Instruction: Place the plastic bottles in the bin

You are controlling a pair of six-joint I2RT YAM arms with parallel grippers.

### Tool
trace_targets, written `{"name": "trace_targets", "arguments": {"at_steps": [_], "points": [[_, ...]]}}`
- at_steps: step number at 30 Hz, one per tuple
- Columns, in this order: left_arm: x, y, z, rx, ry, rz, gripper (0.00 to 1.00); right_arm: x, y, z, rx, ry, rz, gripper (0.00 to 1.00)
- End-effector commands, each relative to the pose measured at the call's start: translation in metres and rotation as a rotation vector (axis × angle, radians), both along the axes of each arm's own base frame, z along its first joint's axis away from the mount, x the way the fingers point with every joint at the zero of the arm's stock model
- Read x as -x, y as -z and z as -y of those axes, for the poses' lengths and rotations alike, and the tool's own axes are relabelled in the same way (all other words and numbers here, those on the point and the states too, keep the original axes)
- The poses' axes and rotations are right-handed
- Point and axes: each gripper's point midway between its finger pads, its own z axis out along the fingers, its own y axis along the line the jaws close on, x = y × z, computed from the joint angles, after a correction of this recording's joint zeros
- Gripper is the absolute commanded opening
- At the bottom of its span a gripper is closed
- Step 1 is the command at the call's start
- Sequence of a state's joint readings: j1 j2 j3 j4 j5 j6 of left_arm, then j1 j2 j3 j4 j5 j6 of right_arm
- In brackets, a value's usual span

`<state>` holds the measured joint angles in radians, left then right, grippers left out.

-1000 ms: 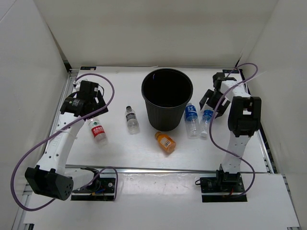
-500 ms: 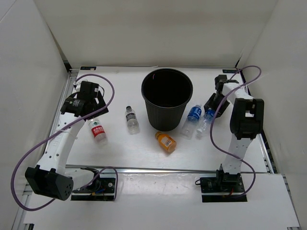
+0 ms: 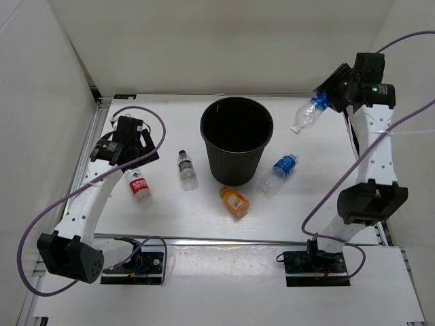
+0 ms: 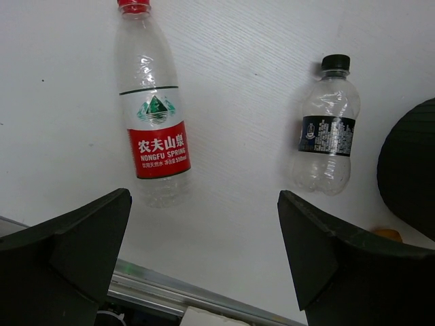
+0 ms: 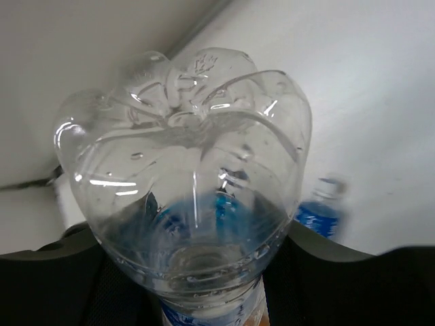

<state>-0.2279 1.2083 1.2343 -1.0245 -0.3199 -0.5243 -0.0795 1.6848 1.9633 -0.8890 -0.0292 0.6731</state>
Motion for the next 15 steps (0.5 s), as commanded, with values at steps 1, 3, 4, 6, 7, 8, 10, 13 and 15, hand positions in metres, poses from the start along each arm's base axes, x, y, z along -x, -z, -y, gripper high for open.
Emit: {"name": "trace_targets", "arguments": {"at_steps": [1,3,4,6,7,8,10,13,15], "points": [[-0.005,-0.008,0.008,0.022,0.017,0.039,1.00,0.001,-0.055,-0.065,-0.147,-0.235,0.167,0.26],[-0.003,-0.007,0.008,0.014,0.021,0.040,1.00,0.005,-0.085,-0.108,-0.147,-0.369,0.291,0.24],[-0.003,-0.007,0.007,0.007,0.015,0.041,1.00,0.007,-0.095,-0.122,-0.137,-0.410,0.331,0.24],[-0.001,-0.006,0.007,0.010,0.008,0.034,1.00,0.008,-0.106,-0.152,-0.100,-0.465,0.384,0.24],[-0.001,-0.006,0.007,0.010,0.008,0.034,1.00,0.007,-0.121,-0.161,-0.082,-0.490,0.432,0.24],[0.000,-0.008,0.007,0.013,0.008,0.043,1.00,0.005,-0.125,-0.169,-0.052,-0.511,0.455,0.27],[0.000,-0.011,0.004,0.007,0.002,0.054,1.00,-0.003,-0.114,-0.192,-0.014,-0.545,0.431,0.27],[0.003,-0.013,0.000,-0.003,-0.021,0.062,1.00,-0.007,-0.116,-0.220,0.064,-0.588,0.465,0.29],[0.008,-0.011,-0.008,-0.026,-0.067,0.045,1.00,-0.012,-0.100,-0.235,0.150,-0.574,0.449,0.33]]}}
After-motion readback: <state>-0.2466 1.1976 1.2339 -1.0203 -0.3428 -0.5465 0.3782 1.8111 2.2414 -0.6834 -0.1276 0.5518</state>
